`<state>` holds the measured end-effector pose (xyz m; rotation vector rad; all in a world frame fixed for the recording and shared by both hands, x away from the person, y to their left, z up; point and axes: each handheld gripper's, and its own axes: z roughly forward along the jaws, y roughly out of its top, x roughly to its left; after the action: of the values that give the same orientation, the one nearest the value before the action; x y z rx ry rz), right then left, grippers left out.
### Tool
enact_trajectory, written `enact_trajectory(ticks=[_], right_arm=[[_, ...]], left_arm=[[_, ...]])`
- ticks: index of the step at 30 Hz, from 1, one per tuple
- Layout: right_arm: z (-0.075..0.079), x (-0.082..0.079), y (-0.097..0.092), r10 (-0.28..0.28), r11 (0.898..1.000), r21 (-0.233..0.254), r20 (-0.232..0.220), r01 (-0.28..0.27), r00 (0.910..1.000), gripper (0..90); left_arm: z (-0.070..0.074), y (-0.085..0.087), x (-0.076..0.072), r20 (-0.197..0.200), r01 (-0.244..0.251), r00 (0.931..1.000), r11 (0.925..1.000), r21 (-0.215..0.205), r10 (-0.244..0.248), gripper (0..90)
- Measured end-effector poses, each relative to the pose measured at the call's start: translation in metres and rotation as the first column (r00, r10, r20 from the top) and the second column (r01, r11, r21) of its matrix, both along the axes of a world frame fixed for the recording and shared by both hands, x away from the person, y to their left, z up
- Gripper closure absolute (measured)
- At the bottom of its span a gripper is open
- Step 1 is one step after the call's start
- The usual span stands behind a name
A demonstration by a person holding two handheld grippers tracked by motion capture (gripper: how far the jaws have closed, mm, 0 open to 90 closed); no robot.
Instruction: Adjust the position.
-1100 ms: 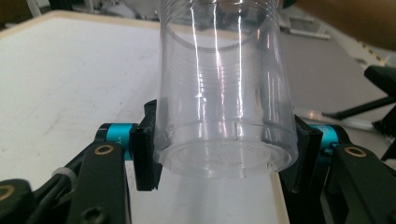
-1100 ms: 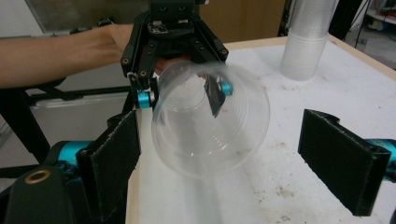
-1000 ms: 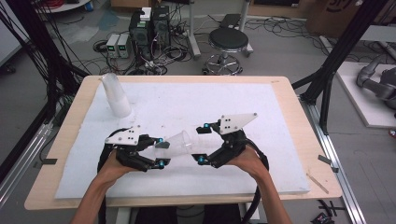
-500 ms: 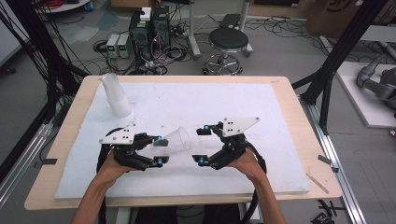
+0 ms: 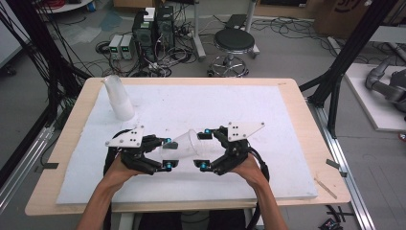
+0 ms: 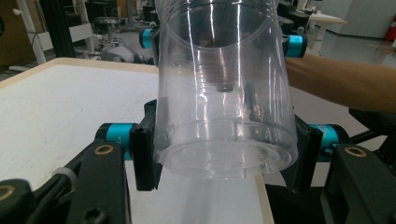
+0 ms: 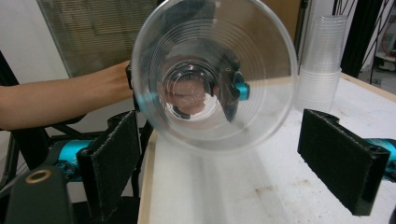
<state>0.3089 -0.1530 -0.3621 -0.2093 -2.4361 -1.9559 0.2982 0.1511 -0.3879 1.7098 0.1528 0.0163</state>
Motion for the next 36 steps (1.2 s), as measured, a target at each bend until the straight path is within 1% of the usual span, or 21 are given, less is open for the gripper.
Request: enact_trajectory(ticks=[5, 8, 9, 10, 12, 17, 18, 22, 27, 30, 31, 36], right_arm=[[0.0, 0.0, 0.004, 0.015, 1.0, 0.011, -0.002, -0.015, 0.9999, 14.5], [0.0, 0.0, 0.005, 0.022, 1.0, 0.02, -0.003, -0.022, 0.9998, 14.6], [0.0, 0.0, 0.005, 0.023, 1.0, 0.021, -0.007, -0.022, 0.9997, 14.6], [0.0, 0.001, 0.006, 0.027, 0.999, 0.024, -0.001, -0.027, 0.9996, 14.6], [0.0, 0.0, 0.006, 0.032, 0.999, 0.028, -0.008, -0.032, 0.9994, 14.6], [0.0, 0.001, 0.009, 0.047, 0.998, 0.049, -0.01, -0.046, 0.9989, 14.8], [0.0, 0.001, 0.009, 0.049, 0.998, 0.048, -0.015, -0.048, 0.9987, 14.8], [-0.001, 0.001, 0.012, 0.06, 0.997, 0.046, -0.012, -0.059, 0.9981, 15.5], [-0.001, 0.001, 0.014, 0.078, 0.995, 0.062, -0.003, -0.078, 0.9969, 20.4], [-0.001, 0.001, 0.014, 0.087, 0.994, 0.068, -0.003, -0.087, 0.9962, 25.8], [-0.001, 0.0, 0.014, 0.088, 0.994, 0.069, -0.002, -0.088, 0.9961, 28.1], [0.0, 0.0, 0.014, 0.089, 0.993, 0.072, 0.012, -0.09, 0.996, 32.6]], left_arm=[[0.0, -0.007, 0.001, 0.004, 0.013, 0.9999, 0.9999, 0.004, -0.013, 41.8], [0.001, -0.01, 0.001, 0.007, 0.022, 0.9997, 0.9998, -0.002, -0.022, 41.8], [0.002, -0.011, 0.001, 0.012, 0.025, 0.9996, 0.9997, 0.001, -0.025, 41.8], [0.002, -0.012, 0.001, 0.009, 0.026, 0.9996, 0.9997, -0.002, -0.026, 41.8], [0.002, -0.013, 0.002, 0.01, 0.028, 0.9996, 0.9996, -0.001, -0.028, 41.8], [0.002, -0.016, 0.002, 0.013, 0.039, 0.9992, 0.9993, 0.001, -0.039, 41.8], [0.002, -0.016, 0.002, 0.013, 0.039, 0.9992, 0.9992, 0.002, -0.039, 41.8], [0.002, -0.017, 0.001, 0.013, 0.043, 0.999, 0.9991, 0.002, -0.043, 41.8], [0.002, -0.018, 0.001, 0.012, 0.05, 0.9987, 0.9987, 0.009, -0.05, 41.8], [0.002, -0.018, 0.001, 0.016, 0.055, 0.9983, 0.9984, 0.013, -0.055, 41.8], [0.002, -0.018, 0.001, 0.016, 0.056, 0.9983, 0.9983, 0.013, -0.056, 41.8], [0.002, -0.017, 0.0, 0.019, 0.063, 0.9978, 0.9979, 0.014, -0.063, 41.4]])
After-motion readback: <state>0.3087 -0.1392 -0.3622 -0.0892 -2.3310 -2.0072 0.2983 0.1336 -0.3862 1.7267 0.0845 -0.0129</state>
